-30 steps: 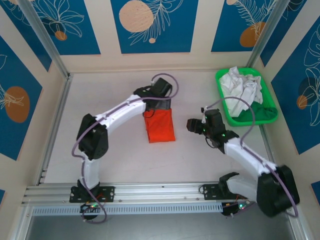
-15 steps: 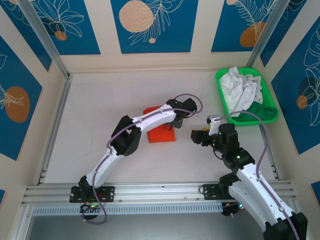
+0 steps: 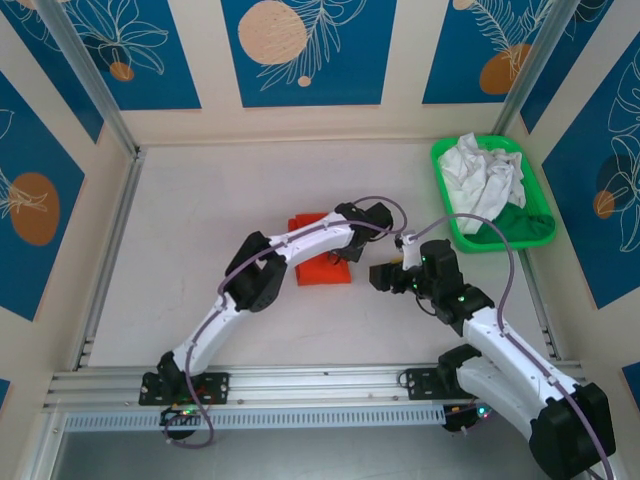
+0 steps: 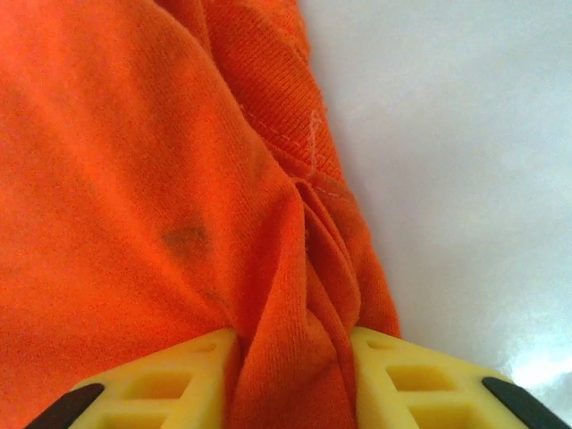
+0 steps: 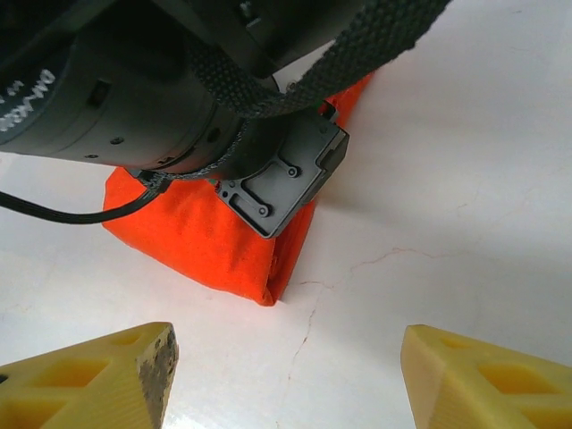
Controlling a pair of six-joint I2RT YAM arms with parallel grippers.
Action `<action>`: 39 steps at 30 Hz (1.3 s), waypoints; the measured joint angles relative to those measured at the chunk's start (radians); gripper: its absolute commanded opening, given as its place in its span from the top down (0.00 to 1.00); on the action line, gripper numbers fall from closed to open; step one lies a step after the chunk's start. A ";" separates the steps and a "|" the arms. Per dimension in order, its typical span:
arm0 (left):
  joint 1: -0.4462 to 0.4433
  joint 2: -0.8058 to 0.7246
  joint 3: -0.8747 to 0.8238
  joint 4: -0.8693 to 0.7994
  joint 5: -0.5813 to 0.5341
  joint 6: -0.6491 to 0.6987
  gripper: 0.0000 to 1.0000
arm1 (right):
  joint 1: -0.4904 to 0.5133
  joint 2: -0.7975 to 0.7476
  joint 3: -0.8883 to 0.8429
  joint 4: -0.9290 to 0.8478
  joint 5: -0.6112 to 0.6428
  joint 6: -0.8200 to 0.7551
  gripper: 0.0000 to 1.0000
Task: Fold and stack the t-shirts
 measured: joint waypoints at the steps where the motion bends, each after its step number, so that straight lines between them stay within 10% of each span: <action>1: 0.003 -0.032 -0.057 0.037 0.006 0.027 0.63 | 0.003 0.005 0.000 0.002 0.000 0.000 0.32; 12: 0.168 -0.298 -0.524 0.220 -0.042 0.314 0.58 | 0.012 0.057 0.017 0.030 0.000 -0.015 0.32; 39: 0.749 -0.468 -0.842 0.540 -0.140 0.790 0.53 | 0.079 0.461 0.295 0.097 -0.083 -0.082 0.31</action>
